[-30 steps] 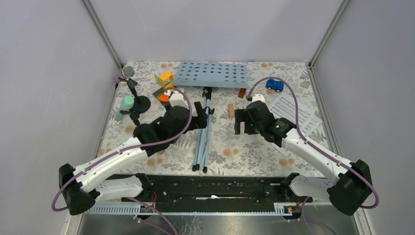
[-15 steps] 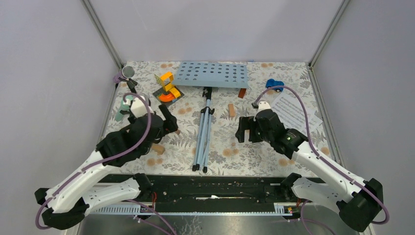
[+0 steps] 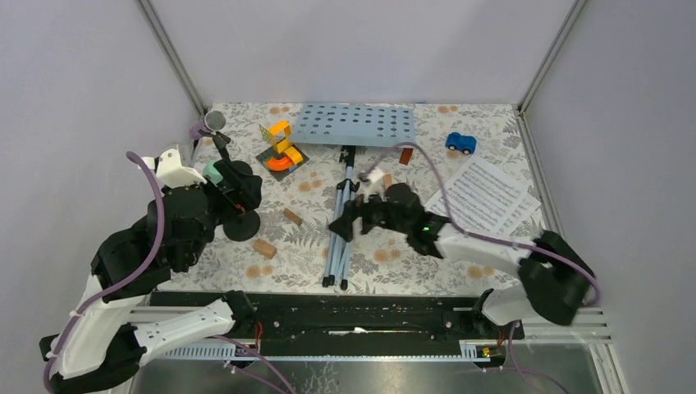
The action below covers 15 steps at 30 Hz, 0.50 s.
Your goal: Pack up the instrument practice props
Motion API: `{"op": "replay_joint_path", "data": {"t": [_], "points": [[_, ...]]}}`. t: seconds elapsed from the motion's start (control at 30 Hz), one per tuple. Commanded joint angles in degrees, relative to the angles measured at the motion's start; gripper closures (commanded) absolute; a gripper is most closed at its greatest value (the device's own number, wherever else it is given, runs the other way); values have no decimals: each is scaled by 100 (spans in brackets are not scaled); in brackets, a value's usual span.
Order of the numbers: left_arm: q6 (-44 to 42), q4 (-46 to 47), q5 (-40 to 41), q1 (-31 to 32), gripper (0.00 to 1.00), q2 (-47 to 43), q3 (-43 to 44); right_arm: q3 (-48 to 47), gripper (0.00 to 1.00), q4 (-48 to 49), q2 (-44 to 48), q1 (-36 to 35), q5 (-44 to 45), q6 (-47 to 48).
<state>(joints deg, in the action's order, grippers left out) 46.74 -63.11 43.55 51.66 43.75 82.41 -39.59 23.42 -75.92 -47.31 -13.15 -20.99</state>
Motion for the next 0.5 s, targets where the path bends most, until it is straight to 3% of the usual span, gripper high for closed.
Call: {"op": "replay_joint_path", "data": {"t": [0.0,0.27,0.47], "points": [[-357,-125,135,-18,1,102,234,-1239,0,1985,-1398,-658,-34,769],[-495,-122,-131,-17,1,-59,234,-2803,0,5740,-4527,-1130,-396,655],[-471,-201,-154,-23,1,-322,189,-4500,0,5510,-5976,-1431,-159,833]]}}
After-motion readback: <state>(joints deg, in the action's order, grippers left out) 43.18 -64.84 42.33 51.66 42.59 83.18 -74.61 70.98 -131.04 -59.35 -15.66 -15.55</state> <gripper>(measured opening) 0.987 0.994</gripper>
